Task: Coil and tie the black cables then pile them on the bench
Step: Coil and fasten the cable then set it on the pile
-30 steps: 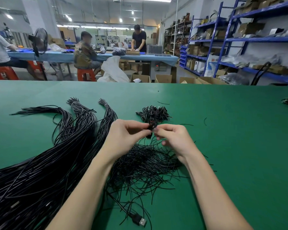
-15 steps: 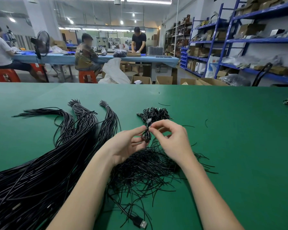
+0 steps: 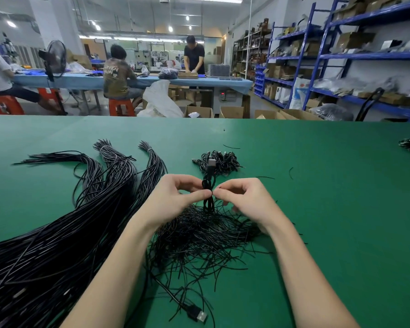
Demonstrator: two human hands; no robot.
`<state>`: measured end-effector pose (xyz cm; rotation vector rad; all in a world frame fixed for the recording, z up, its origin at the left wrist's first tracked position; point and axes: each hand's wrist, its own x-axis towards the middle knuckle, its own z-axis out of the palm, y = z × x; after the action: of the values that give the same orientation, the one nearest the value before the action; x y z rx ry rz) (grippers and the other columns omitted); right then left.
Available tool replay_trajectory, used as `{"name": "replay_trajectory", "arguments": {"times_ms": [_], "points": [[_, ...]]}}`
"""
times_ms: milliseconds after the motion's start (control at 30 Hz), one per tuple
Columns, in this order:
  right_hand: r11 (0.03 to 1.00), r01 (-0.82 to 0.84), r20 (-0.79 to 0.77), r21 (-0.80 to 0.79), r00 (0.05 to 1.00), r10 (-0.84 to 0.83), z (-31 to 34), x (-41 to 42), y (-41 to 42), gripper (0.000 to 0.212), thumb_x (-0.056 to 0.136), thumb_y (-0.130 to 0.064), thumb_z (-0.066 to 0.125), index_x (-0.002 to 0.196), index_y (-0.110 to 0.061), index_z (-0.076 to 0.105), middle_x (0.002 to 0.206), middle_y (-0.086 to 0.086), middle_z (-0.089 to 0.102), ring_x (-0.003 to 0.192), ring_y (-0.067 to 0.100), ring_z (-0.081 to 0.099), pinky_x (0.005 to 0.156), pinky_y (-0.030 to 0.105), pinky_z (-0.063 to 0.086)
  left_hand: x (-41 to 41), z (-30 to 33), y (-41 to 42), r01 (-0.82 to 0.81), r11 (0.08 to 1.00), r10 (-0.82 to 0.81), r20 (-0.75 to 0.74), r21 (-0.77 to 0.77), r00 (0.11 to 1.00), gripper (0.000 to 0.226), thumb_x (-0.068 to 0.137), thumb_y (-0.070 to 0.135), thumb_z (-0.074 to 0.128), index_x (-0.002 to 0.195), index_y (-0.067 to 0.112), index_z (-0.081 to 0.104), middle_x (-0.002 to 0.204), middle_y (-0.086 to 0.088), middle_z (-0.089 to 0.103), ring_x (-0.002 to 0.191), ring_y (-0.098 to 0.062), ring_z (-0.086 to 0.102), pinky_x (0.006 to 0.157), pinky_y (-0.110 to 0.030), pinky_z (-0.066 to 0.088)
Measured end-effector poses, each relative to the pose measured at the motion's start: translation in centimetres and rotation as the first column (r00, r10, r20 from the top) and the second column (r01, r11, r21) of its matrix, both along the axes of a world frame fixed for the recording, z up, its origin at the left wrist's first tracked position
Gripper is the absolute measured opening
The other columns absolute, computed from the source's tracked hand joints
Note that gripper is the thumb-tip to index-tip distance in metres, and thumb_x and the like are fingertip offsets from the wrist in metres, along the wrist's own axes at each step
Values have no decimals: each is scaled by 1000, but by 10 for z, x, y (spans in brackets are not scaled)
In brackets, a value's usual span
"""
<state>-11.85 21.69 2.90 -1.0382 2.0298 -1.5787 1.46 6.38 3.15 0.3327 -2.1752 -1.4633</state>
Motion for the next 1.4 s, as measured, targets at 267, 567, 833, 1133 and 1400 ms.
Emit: {"name": "replay_trajectory", "arguments": {"times_ms": [267, 567, 833, 1133, 1400], "points": [[987, -124, 564, -104, 810, 161, 4, 0, 2, 3, 83, -12, 79, 85, -11, 80, 83, 3, 76, 63, 7, 65, 48, 14, 49, -8, -4, 2, -51, 998, 49, -56, -43, 997, 7, 82, 28, 83, 87, 26, 79, 83, 11, 77, 65, 3, 62, 63, -10, 44], [993, 54, -416, -101, 905, -91, 6, 3, 6, 12, 78, -41, 87, 88, -39, 79, 88, -28, 74, 69, 5, 68, 65, 12, 50, -7, -6, -6, -54, 967, 54, 6, 250, 998, 27, 70, 44, 85, 90, 26, 82, 81, 4, 74, 71, -3, 61, 66, -22, 40], [992, 12, 201, -124, 980, 13, 5, 14, -6, 18, 91, -20, 76, 73, -17, 80, 65, -4, 69, 52, 4, 54, 44, 15, 41, -8, -3, -5, -51, 980, 62, -54, 193, 997, 12, 76, 26, 85, 86, 22, 80, 81, 7, 78, 68, 4, 67, 65, -5, 47], [987, -19, -20, -158, 1000, 17, 9, 4, 5, 15, 88, -17, 80, 98, -28, 78, 95, -6, 79, 70, 10, 71, 57, 23, 56, -5, -2, -5, -63, 946, 42, 72, 317, 997, 29, 72, 42, 83, 93, 21, 82, 73, 12, 69, 70, -3, 58, 70, -26, 40], [980, 43, -481, -192, 867, -133, 5, 6, 3, 6, 80, -36, 87, 83, -36, 82, 80, -27, 74, 74, 5, 69, 67, 11, 50, -6, -1, -4, -59, 938, 33, 81, 342, 996, 27, 76, 36, 84, 95, 17, 81, 73, 12, 69, 71, -5, 57, 69, -27, 39]]}}
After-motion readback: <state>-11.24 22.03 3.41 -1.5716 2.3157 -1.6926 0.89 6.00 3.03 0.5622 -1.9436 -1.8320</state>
